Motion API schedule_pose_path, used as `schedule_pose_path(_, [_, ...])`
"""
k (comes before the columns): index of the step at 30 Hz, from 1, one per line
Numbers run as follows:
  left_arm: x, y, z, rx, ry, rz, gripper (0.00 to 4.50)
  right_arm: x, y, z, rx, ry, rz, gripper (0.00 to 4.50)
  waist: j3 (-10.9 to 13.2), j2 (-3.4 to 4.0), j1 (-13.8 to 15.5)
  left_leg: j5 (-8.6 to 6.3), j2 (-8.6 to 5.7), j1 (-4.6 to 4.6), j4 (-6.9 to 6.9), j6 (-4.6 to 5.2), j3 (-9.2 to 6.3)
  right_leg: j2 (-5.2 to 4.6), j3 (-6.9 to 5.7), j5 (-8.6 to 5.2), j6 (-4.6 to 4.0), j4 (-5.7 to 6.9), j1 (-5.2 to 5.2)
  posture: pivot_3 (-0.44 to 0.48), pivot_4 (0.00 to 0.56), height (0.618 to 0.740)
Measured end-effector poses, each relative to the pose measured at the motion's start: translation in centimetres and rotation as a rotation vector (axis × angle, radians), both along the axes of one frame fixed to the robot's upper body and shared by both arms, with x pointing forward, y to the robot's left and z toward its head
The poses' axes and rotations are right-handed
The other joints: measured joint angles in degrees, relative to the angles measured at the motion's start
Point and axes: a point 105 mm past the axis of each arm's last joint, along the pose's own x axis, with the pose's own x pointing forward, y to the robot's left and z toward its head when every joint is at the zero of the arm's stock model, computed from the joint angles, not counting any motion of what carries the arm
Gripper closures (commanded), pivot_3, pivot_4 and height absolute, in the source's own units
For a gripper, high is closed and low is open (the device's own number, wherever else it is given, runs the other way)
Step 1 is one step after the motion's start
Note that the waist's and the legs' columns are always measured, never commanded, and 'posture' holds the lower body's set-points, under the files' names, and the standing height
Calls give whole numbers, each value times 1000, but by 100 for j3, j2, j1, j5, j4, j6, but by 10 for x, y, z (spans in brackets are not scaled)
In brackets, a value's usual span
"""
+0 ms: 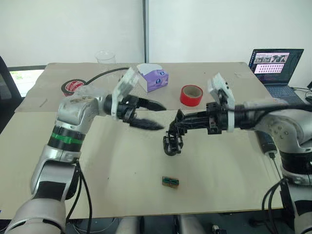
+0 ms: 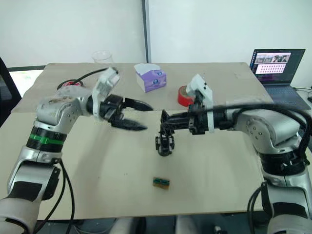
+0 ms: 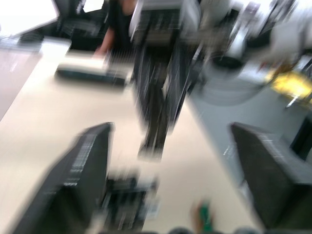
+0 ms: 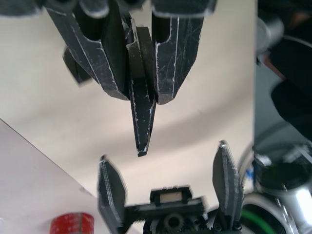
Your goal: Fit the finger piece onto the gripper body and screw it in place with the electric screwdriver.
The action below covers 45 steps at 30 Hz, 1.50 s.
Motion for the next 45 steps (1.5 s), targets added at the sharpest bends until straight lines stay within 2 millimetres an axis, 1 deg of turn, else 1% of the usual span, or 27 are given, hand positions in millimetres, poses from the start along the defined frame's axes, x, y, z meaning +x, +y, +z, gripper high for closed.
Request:
schedule_pose_path(3, [5,12,-39,105,-54,48,0,-3,-8,-11,-32,-36,-2,4162,1,-1,8,0,1,-5,7,0,1,-3,0,0,0,0,-1,0,150,740])
schedule_pose_path(6, [6,13,-66,146,-79,91,0,-10,-10,-19,-57,-67,25,4163,0,-1,47,0,4,-3,7,1,0,-8,0,-1,2,-3,4,0,150,740])
schedule_pose_path(8, [4,10,-85,146,-66,116,0,-13,-13,-25,-65,-62,28,4163,0,-1,68,-1,4,-3,8,1,0,-12,0,-1,3,-2,4,0,150,740])
schedule_pose_path(9, [2,6,-95,142,-59,122,0,-14,-14,-28,-66,-55,23,4163,1,-2,76,-1,4,-4,11,1,0,-12,0,0,4,-2,4,0,150,740])
schedule_pose_path(11, [2,-3,-103,133,-66,135,0,-13,-15,-28,-65,-60,17,4163,1,-1,96,-1,5,-4,13,2,-1,-12,-1,0,4,1,3,0,150,740])
schedule_pose_path(14, [11,-22,-112,90,-96,209,0,-13,-19,-26,-57,-80,1,4163,0,-1,150,-1,4,3,13,2,-4,-12,-3,0,4,0,14,0,150,740])
schedule_pose_path(16, [17,-37,-123,56,-75,270,0,-14,-20,-28,-56,-81,-8,4163,0,-1,155,-1,1,0,15,2,-4,-14,-3,1,6,-2,13,0,150,740])
schedule_pose_path(18, [19,-45,-132,50,-49,300,0,-15,-20,-28,-59,-85,-9,4163,1,-2,141,-1,0,-2,16,2,-4,-13,-3,3,8,-1,12,0,150,740])
schedule_pose_path(21, [17,-53,-136,41,-58,292,0,-13,-21,-28,-63,-95,-27,4163,1,-2,111,-1,3,3,11,2,-3,-9,-1,3,7,0,10,0,150,740])
schedule_pose_path(24, [16,-66,-139,13,-60,294,0,-11,-21,-28,-61,-99,-45,4163,0,-2,135,-1,3,2,12,2,-5,-12,-2,3,7,-2,12,0,150,740])
schedule_pose_path(26, [18,-70,-142,2,-64,310,514,-12,-23,-32,-60,-88,-53,4163,1,-2,143,-1,2,1,14,2,-5,-14,-3,3,7,-3,14,0,150,740])
schedule_pose_path(27, [19,-71,-143,1,-73,313,849,-12,-24,-35,-59,-82,-57,4163,1,-2,147,-1,1,1,14,2,-5,-16,-3,3,7,-3,14,0,150,740])
schedule_pose_path(29, [19,-70,-145,9,-105,302,1823,-13,-25,-38,-58,-74,-62,4163,1,-2,142,-1,-1,1,13,2,-4,-18,-2,3,7,-2,13,0,150,740])
schedule_pose_path(30, [20,-70,-145,8,-118,294,2224,-13,-24,-38,-54,-82,-61,4163,0,-2,141,-1,0,2,13,2,-4,-18,-2,3,7,-2,13,0,150,740])
schedule_pose_path(34, [20,-69,-145,25,-137,232,2209,-16,-12,-29,23,-156,12,4163,0,-2,138,-1,0,3,13,2,-4,-11,-4,3,7,-3,14,0,150,740])
schedule_pose_path(37, [19,-68,-145,32,-137,174,2209,-17,-5,-28,61,-199,62,4163,0,-2,135,-1,-5,2,13,3,-3,-10,-4,3,7,-5,14,0,150,740])
schedule_pose_path(39, [18,-68,-146,37,-137,138,2209,-15,-2,-33,71,-201,81,4163,0,-2,134,-1,-6,2,13,3,-2,-11,-4,3,7,-4,14,0,150,740])
schedule_pose_path(43, [20,-68,-145,44,-142,119,2209,-10,6,-47,89,-177,111,4163,0,-2,132,-1,-6,4,16,4,-3,-8,-4,3,7,0,15,0,150,740])
schedule_pose_path(45, [20,-69,-145,41,-146,115,2209,-7,8,-52,85,-171,112,4163,0,-2,134,-1,-7,3,16,4,-3,-8,-4,3,7,0,15,0,150,740])
